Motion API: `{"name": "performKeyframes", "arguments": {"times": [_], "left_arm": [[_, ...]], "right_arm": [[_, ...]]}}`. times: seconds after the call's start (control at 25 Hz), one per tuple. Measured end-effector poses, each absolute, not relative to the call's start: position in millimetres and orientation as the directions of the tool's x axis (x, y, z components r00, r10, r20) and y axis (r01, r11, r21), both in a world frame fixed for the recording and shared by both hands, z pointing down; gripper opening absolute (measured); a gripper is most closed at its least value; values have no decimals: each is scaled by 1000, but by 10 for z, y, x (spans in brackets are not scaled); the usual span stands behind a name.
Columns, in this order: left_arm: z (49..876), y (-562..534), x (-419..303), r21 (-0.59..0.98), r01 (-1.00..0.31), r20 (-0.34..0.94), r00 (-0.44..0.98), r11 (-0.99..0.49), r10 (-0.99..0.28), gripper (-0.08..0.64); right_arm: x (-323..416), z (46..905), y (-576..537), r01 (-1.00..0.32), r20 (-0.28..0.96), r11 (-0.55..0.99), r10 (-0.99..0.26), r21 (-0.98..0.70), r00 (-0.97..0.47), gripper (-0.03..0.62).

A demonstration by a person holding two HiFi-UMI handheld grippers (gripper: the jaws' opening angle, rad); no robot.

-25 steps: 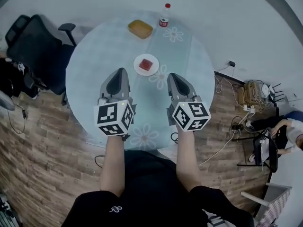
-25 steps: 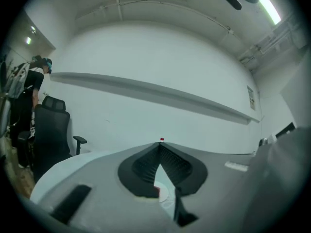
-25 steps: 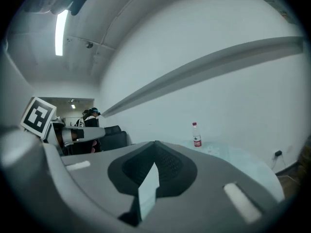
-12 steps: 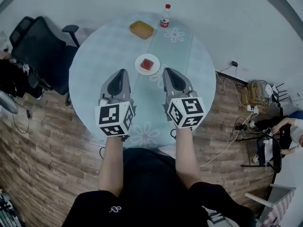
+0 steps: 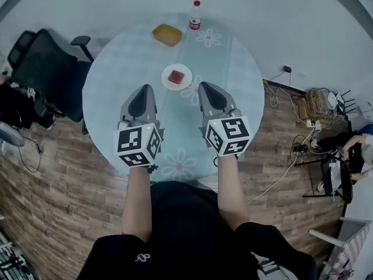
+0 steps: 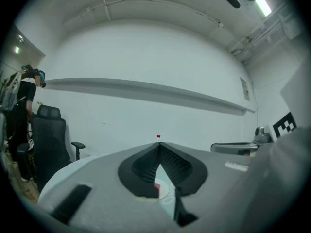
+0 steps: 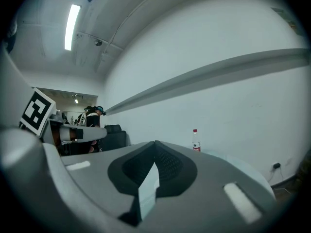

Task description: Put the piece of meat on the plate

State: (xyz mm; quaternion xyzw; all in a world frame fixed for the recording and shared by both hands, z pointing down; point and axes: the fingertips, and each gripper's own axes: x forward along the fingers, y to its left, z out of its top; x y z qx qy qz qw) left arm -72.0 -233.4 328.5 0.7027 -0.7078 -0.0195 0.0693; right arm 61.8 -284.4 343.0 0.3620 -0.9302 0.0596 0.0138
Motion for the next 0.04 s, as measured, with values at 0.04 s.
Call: {"name": "performKeyframes", "arguments": {"times": [0.04], "left_arm": [[3293,-2348,-703,127,-992,72,0,9,-997,-5]], "right_arm": [[629,3433,-2852,-674,68,732,-671,-99,-738,8]]}}
